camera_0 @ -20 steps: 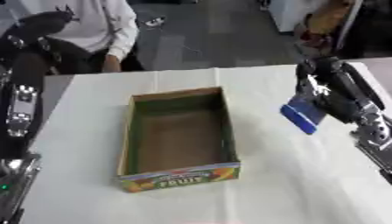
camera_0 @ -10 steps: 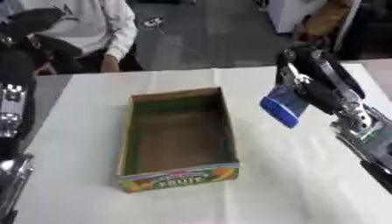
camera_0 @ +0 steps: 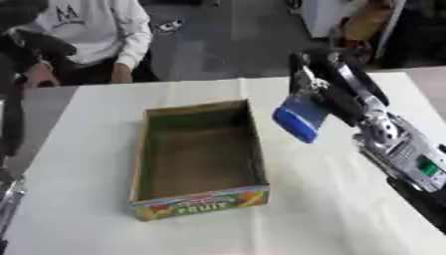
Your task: Pick up objects on the table and place them in the box.
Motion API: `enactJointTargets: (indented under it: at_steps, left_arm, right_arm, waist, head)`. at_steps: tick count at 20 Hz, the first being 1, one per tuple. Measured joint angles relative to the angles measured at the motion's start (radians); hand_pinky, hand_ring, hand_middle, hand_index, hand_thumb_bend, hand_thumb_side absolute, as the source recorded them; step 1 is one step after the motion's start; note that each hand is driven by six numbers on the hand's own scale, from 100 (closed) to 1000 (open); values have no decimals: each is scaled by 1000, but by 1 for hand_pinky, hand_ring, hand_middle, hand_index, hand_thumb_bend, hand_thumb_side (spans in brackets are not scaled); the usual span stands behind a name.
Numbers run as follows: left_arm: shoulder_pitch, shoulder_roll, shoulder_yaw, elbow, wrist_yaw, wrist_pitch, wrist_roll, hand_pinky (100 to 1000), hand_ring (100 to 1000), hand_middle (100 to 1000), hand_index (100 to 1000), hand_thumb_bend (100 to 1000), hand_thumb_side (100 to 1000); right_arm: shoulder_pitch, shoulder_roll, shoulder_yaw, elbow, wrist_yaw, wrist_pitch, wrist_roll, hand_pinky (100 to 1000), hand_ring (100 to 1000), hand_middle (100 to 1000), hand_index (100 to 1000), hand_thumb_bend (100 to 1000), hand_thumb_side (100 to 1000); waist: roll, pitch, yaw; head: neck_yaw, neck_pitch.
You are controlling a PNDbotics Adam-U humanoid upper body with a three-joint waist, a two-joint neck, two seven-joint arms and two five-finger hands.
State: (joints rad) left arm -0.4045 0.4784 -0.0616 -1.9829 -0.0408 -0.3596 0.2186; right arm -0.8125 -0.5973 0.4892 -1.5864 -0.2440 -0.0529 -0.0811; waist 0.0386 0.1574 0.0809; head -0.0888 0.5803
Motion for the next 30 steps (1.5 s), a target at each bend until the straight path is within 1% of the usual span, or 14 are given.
enactJointTargets:
  at_steps: [5, 8, 11, 15, 17, 20, 23, 26, 29, 30]
  left_arm:
    - [-37, -20, 0, 0, 11, -1, -2, 506, 570, 806, 830, 180, 848]
    - [-57, -27, 0, 0, 16, 0, -7, 505, 569, 807, 830, 180, 850]
    - [-74, -34, -1, 0, 22, 2, -12, 505, 569, 807, 830, 180, 850]
    - [-105, -44, -7, 0, 31, 4, -20, 506, 570, 807, 830, 183, 848]
    - [-121, -52, -7, 0, 37, 5, -23, 507, 570, 807, 830, 185, 847]
    - [-142, -61, -8, 0, 46, 7, -26, 507, 570, 807, 830, 186, 848]
    - [-162, -69, -11, 0, 53, 8, -29, 508, 570, 807, 829, 188, 847]
    - [-174, -69, -12, 0, 55, 8, -32, 508, 570, 808, 829, 188, 847]
    - [-178, -69, -12, 0, 59, 9, -35, 508, 570, 808, 830, 187, 848]
    - [-178, -69, -12, 0, 60, 9, -35, 507, 570, 808, 830, 187, 848]
  right_arm:
    - [-19, 6, 2, 2, 3, 2, -2, 100, 100, 100, 305, 100, 595]
    - [-24, 8, 4, 3, 11, 0, -1, 100, 100, 100, 304, 100, 595]
    - [-33, 8, 7, 10, 28, -4, -1, 100, 100, 100, 303, 100, 595]
    - [-50, 8, 6, 25, 53, -15, -3, 100, 100, 100, 299, 100, 593]
    - [-59, 6, 3, 34, 65, -23, -7, 100, 100, 100, 298, 100, 593]
    - [-70, 2, 0, 46, 79, -35, -13, 100, 100, 100, 300, 100, 596]
    - [-79, -1, 0, 49, 84, -45, -15, 100, 100, 100, 307, 100, 605]
    - [-80, -1, 1, 52, 88, -56, -18, 100, 100, 100, 322, 100, 628]
    - [-80, -1, 1, 53, 84, -65, -24, 100, 100, 100, 322, 100, 652]
    - [-80, -1, 1, 54, 82, -68, -28, 100, 100, 100, 344, 100, 668]
  waist:
    - [-4, 26, 23]
    - [-12, 41, 38]
    - [-18, 56, 52]
    - [-22, 75, 71]
    - [-25, 84, 85]
    - [-34, 100, 102]
    - [-41, 113, 115]
    - [-46, 120, 122]
    - [-47, 121, 124]
    - [-47, 121, 124]
  head:
    - [-21, -12]
    - [-35, -20]
    - [-39, -27]
    - [-55, -52]
    - [-67, -70]
    - [-81, -97]
    - [-91, -115]
    - [-97, -119]
    - [-97, -119]
    - [-97, -119]
